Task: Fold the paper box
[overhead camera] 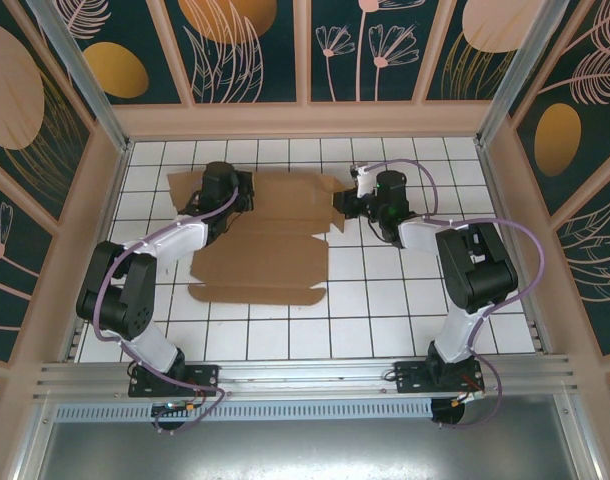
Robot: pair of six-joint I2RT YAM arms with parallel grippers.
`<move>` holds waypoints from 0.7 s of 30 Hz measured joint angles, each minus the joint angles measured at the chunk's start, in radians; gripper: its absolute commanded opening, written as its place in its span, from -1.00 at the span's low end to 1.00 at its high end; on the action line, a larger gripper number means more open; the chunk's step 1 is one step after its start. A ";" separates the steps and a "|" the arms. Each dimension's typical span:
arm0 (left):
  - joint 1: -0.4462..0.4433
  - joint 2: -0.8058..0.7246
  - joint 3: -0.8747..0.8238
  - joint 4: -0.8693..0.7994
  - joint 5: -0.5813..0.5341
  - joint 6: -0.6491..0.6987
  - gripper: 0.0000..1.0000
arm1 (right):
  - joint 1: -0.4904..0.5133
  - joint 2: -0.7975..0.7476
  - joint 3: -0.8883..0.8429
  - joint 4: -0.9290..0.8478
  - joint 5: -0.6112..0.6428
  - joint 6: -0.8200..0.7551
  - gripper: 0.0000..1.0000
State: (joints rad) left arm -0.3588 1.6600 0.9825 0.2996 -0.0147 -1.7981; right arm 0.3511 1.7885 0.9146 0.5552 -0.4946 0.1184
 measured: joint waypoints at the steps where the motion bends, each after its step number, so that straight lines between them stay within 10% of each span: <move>1: 0.002 0.000 -0.018 0.004 0.003 0.004 -1.00 | 0.000 0.000 -0.004 0.000 -0.008 0.000 -0.62; 14: 0.007 0.009 -0.125 0.075 0.044 0.079 -1.00 | 0.063 -0.106 -0.138 0.040 0.052 -0.040 -0.60; 21: 0.010 -0.005 -0.091 0.161 0.094 0.152 -1.00 | 0.083 -0.170 -0.151 0.100 0.223 -0.106 0.03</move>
State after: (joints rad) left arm -0.3485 1.6554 0.8917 0.4606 0.0792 -1.6463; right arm 0.4339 1.6188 0.7631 0.6556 -0.2718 0.0124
